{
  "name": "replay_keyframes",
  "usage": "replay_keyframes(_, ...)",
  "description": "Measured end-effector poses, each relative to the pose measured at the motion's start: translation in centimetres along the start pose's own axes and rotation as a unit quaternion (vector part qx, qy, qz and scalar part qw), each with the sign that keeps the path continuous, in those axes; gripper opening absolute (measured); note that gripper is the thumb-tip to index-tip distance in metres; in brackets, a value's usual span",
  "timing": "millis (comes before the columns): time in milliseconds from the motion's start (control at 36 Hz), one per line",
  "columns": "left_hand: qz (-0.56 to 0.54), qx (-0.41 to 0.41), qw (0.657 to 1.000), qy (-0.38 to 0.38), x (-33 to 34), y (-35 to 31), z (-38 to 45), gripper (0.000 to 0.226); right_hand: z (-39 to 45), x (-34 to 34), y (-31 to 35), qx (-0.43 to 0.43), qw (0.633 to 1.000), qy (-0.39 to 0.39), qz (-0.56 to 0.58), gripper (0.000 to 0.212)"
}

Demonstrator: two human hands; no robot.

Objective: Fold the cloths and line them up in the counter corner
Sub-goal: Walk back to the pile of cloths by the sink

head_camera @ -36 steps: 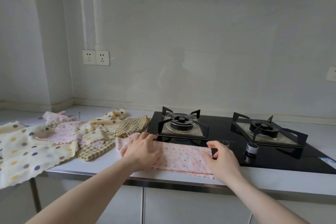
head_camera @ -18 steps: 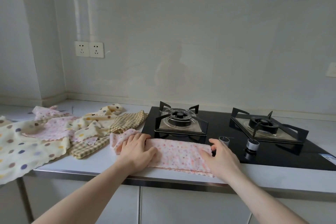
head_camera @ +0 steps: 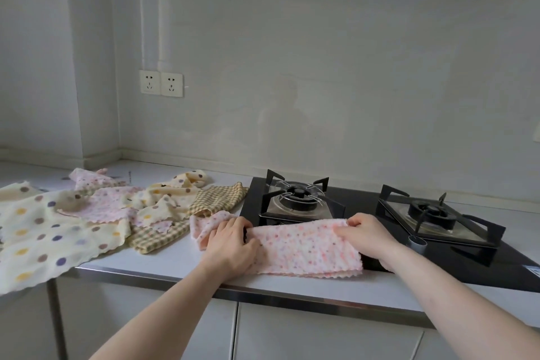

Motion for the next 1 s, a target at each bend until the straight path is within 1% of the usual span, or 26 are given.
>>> replay_keyframes(139, -0.031, -0.004, 0.999, -0.015, -0.1, 0.5, 0.2, 0.028, 0.4, 0.2, 2.2, 0.003, 0.999, 0.004, 0.049, 0.019)
replay_keyframes(250, -0.06, -0.005, 0.998, -0.025, -0.4, 0.6, 0.3, 0.03, 0.4, 1.2, 4.2, -0.005, 0.996, 0.031, 0.082, 0.022)
replay_keyframes(361, -0.103, -0.021, 0.994, -0.041, -0.8, 0.6, 0.2, 0.033, -0.2, 3.4, 5.9, -0.023, 0.993, 0.057, 0.103, 0.018)
replay_keyframes(444, -0.14, -0.045, 0.988, -0.05, -0.9, 0.9, 0.1, 0.029, -0.5, 5.5, 6.9, -0.047, 0.992, 0.045, 0.106, 0.017)
replay_keyframes(528, -0.162, -0.048, 0.984, -0.056, -1.0, 1.1, 0.1, 0.028, -0.9, 7.5, 7.8, -0.068, 0.992, 0.038, 0.097, 0.016)
replay_keyframes(611, -0.158, -0.046, 0.985, -0.061, -1.0, 1.2, 0.3, 0.03, -1.3, 9.2, 8.5, -0.088, 0.991, 0.045, 0.09, 0.014)
replay_keyframes(694, -0.159, -0.042, 0.984, -0.07, -0.9, 1.4, 0.5, 0.029, -1.5, 10.5, 8.9, -0.089, 0.99, 0.055, 0.095, 0.012)
replay_keyframes(750, -0.156, -0.041, 0.984, -0.075, -0.9, 1.4, 0.6, 0.028, -1.9, 11.1, 9.1, -0.086, 0.989, 0.072, 0.101, 0.014)
replay_keyframes(833, -0.155, -0.036, 0.984, -0.083, -0.8, 1.5, 0.7, 0.025, -2.5, 11.2, 9.2, -0.076, 0.98, 0.111, 0.147, 0.021)
replay_keyframes(889, -0.152, -0.035, 0.984, -0.083, -0.7, 1.6, 0.7, 0.024, -2.4, 10.8, 9.0, -0.084, 0.978, 0.102, 0.161, 0.02)
replay_keyframes(944, -0.148, -0.038, 0.985, -0.081, -0.7, 1.5, 0.8, 0.026, -2.1, 10.1, 8.4, -0.101, 0.976, 0.071, 0.18, 0.011)
replay_keyframes(1000, -0.148, -0.038, 0.985, -0.082, -0.8, 1.5, 0.9, 0.026, -1.5, 9.1, 7.3, -0.128, 0.98, -0.003, 0.155, 0.008)
Point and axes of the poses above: each hand's wrist, its own z-axis towards the middle knuckle, its own x-axis out of the palm, y = z × x, the point moved 3 cm from there along z, towards the middle knuckle, and after that the axes turned 3 degrees about x, right-handed, at the moved point
